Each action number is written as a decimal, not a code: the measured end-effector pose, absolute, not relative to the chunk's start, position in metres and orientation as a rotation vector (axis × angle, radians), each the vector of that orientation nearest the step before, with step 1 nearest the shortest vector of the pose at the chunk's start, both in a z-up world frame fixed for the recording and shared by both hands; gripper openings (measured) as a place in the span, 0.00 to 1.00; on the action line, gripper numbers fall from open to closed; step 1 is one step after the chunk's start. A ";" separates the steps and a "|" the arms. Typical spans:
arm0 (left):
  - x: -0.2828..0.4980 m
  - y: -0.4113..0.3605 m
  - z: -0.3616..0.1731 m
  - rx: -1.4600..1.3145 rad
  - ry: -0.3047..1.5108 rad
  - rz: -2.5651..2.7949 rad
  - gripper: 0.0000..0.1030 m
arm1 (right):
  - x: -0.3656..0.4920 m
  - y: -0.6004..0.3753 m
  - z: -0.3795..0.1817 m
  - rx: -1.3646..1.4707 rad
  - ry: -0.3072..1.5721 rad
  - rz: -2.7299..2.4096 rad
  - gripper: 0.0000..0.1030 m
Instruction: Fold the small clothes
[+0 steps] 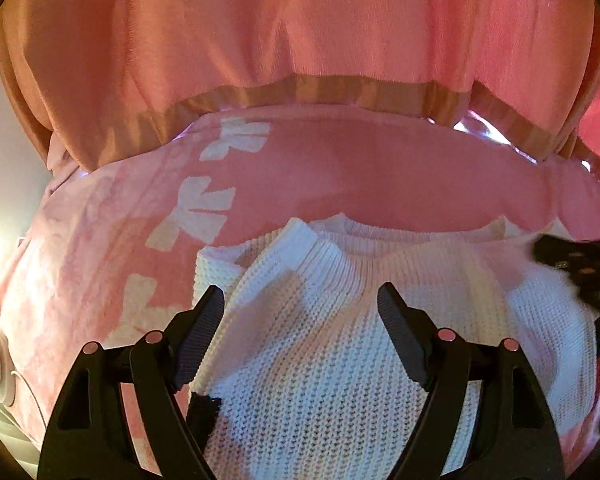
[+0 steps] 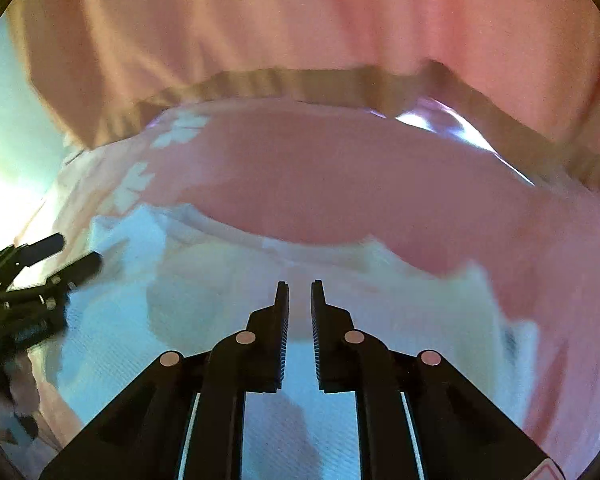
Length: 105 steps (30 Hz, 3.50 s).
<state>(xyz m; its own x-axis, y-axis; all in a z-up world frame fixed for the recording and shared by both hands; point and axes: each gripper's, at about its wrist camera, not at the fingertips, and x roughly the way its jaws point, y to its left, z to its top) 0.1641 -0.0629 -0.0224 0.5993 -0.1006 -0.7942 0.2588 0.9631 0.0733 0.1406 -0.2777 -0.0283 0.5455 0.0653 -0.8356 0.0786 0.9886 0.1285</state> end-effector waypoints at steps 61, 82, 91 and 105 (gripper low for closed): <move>0.082 0.026 -0.063 0.077 0.983 -0.224 0.46 | -0.071 -0.324 -0.096 0.433 1.106 -0.141 0.32; 0.069 0.006 -0.023 0.110 0.880 -0.209 0.37 | -0.059 -0.331 0.011 0.278 0.915 -0.265 0.23; 0.108 -0.060 -0.046 0.191 0.906 -0.210 0.43 | 0.053 -0.325 -0.074 0.165 1.184 -0.220 0.05; 0.120 -0.076 -0.071 0.207 0.966 -0.174 0.43 | 0.091 -0.347 -0.055 0.122 1.089 -0.306 0.27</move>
<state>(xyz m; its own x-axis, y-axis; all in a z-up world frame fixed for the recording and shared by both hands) 0.1202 -0.0760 -0.0710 0.5574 -0.0544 -0.8285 0.2383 0.9663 0.0969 0.0915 -0.3466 -0.0548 0.4260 -0.1845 -0.8857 0.3036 0.9514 -0.0522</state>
